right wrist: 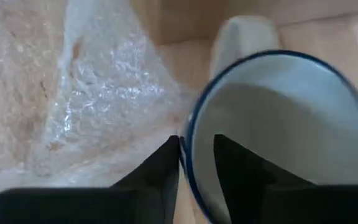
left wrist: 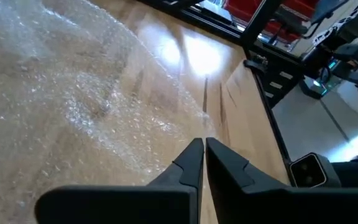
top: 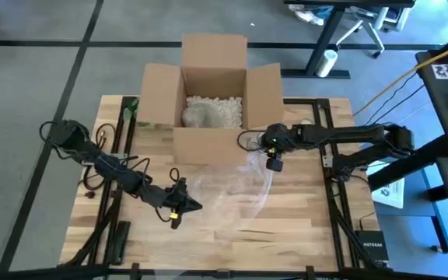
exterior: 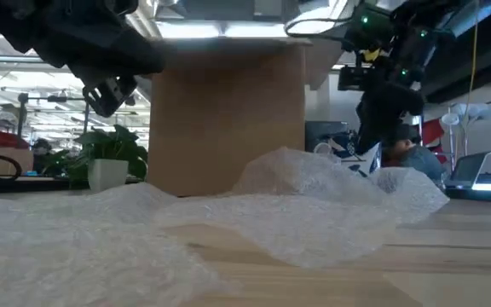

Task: Wrap mug
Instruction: Wrap the blue mug with the bubble wrap

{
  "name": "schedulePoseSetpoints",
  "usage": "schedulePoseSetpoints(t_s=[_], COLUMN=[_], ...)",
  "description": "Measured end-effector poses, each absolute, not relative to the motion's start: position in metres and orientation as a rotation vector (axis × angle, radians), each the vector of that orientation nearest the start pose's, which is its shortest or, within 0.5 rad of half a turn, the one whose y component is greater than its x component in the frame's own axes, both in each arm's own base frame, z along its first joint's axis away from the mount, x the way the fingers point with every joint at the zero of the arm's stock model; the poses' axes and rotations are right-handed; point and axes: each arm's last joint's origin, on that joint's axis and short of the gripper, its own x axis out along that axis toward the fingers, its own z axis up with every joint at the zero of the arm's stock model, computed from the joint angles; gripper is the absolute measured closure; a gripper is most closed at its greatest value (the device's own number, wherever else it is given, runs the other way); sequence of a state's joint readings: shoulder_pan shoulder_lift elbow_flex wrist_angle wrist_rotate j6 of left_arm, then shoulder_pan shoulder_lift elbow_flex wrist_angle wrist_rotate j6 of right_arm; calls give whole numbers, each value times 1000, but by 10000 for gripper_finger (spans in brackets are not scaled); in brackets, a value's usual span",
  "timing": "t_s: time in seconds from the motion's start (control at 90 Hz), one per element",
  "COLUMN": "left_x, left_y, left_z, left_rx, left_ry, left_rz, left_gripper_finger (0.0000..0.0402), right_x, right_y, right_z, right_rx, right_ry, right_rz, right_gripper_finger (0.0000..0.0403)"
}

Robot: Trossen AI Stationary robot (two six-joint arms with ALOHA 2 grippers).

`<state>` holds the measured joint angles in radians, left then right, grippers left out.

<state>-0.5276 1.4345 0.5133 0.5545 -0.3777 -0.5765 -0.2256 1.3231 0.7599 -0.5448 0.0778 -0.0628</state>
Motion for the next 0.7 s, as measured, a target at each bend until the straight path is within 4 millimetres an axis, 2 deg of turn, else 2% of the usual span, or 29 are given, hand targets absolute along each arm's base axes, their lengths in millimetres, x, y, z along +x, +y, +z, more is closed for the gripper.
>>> schedulePoseSetpoints(t_s=[0.122, 0.389, 0.533, 0.7], left_x=[237, 237, 237, 237], left_y=[-126, -126, -126, -126], left_z=[172, 173, 173, 172], left_rx=[-411, -414, -421, -429], left_ry=[359, 359, 357, 360], left_rz=[-49, -48, -48, -46], left_gripper_finger=[402, 402, 402, 402], right_x=[230, 225, 213, 211], right_y=[-54, -52, -48, -30], right_z=[191, 200, 218, 259], right_rx=[50, 115, 150, 149], right_ry=[1129, 1084, 1070, 958], right_rz=[-204, -242, -268, -236], right_gripper_finger=[389, 397, 399, 400])
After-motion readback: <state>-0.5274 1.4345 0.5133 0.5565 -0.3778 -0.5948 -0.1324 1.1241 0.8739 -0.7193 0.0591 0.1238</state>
